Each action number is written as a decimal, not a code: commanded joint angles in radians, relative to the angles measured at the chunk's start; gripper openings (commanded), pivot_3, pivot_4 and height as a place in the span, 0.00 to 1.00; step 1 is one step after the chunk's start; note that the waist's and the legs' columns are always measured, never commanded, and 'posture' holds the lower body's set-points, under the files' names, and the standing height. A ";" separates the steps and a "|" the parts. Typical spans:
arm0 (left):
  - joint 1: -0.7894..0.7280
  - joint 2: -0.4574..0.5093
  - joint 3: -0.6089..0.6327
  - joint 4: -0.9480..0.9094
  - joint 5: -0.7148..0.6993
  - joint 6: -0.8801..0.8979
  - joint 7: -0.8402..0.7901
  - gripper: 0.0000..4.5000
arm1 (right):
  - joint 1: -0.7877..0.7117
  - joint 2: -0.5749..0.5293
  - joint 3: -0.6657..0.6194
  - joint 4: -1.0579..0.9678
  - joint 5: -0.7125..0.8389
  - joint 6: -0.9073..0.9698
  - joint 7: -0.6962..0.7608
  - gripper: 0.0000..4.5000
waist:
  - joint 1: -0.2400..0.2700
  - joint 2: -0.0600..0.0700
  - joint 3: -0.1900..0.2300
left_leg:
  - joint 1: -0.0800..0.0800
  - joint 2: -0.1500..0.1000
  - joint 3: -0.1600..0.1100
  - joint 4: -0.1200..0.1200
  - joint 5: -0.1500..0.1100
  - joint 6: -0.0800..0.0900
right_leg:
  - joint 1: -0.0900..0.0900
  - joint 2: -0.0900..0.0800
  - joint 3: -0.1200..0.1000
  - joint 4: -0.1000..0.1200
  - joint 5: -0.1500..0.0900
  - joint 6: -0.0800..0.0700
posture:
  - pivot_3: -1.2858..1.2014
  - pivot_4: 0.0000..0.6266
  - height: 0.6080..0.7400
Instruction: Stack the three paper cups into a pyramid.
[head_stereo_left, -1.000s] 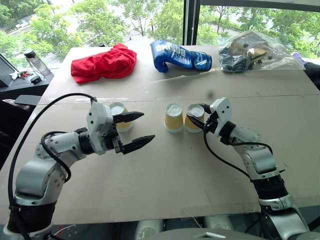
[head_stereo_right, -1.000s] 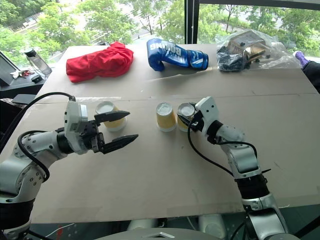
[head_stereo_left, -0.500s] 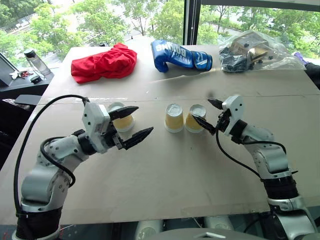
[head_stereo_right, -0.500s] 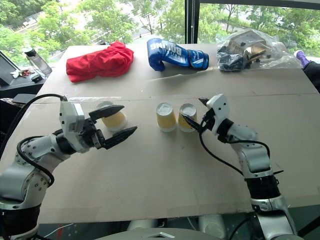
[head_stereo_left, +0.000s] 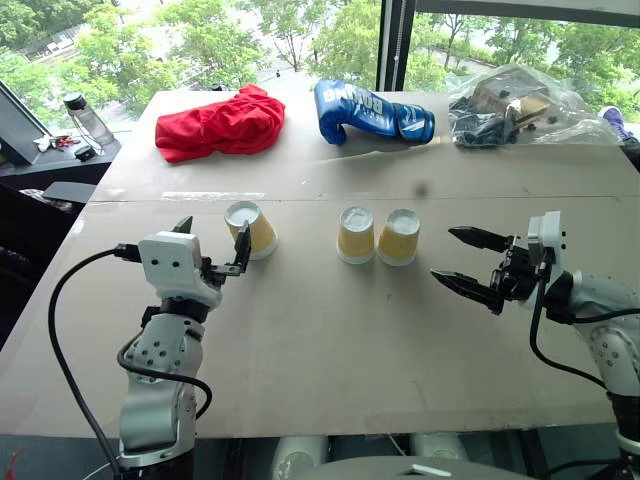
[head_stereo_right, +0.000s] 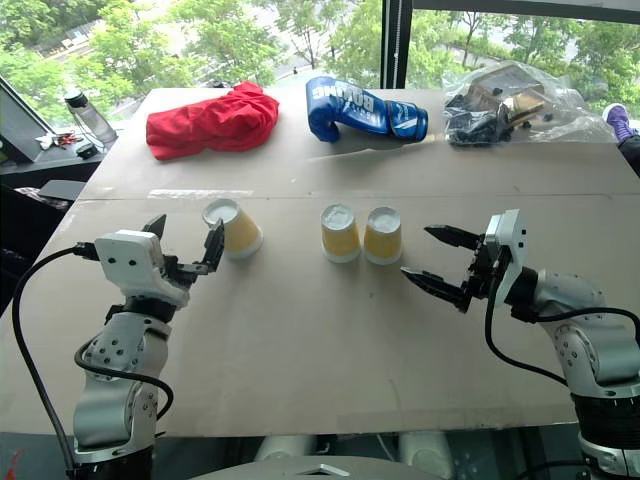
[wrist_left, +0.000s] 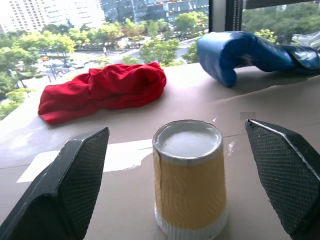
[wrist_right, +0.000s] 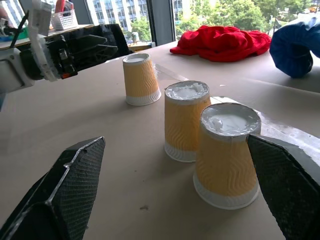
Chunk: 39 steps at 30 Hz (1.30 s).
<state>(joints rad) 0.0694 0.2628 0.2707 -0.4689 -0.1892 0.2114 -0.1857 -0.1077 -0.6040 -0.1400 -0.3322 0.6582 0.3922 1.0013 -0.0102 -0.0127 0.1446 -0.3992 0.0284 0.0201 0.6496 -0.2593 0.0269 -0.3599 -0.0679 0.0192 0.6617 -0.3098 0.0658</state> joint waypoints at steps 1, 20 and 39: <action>-0.028 0.011 -0.007 0.035 -0.010 -0.003 -0.018 1.00 | 0.007 0.007 -0.024 -0.045 0.002 -0.057 0.004 0.99 | -0.001 0.000 0.000 | 0.000 0.000 0.000 0.000 0.000 0.000 | 0.000 0.000 -0.001 0.000 0.000 0.000 | 0.52 0.24 1.00; -0.210 0.039 -0.070 0.255 0.000 0.013 -0.074 1.00 | 0.055 0.033 -0.053 -0.109 0.122 -0.114 0.034 0.99 | 0.000 -0.001 0.001 | 0.000 -0.001 -0.001 0.000 0.000 0.000 | 0.000 0.000 -0.003 0.000 0.000 0.000 | 0.52 0.24 1.00; -0.296 0.119 -0.051 0.314 -0.019 -0.051 -0.153 0.55 | 0.018 0.027 -0.030 -0.135 0.125 -0.076 -0.012 1.00 | 0.001 -0.003 0.002 | 0.000 -0.001 -0.001 0.000 0.000 0.000 | 0.000 0.000 -0.003 0.000 0.000 0.000 | 0.52 0.24 1.00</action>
<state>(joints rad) -0.1871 0.3548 0.2042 -0.1075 -0.1929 0.1911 -0.3129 -0.0759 -0.5654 -0.1609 -0.4258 0.7616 0.3149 0.9927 -0.0088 -0.0153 0.1462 -0.3992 0.0272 0.0190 0.6499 -0.2591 0.0265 -0.3598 -0.0681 0.0160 0.6618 -0.3097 0.0661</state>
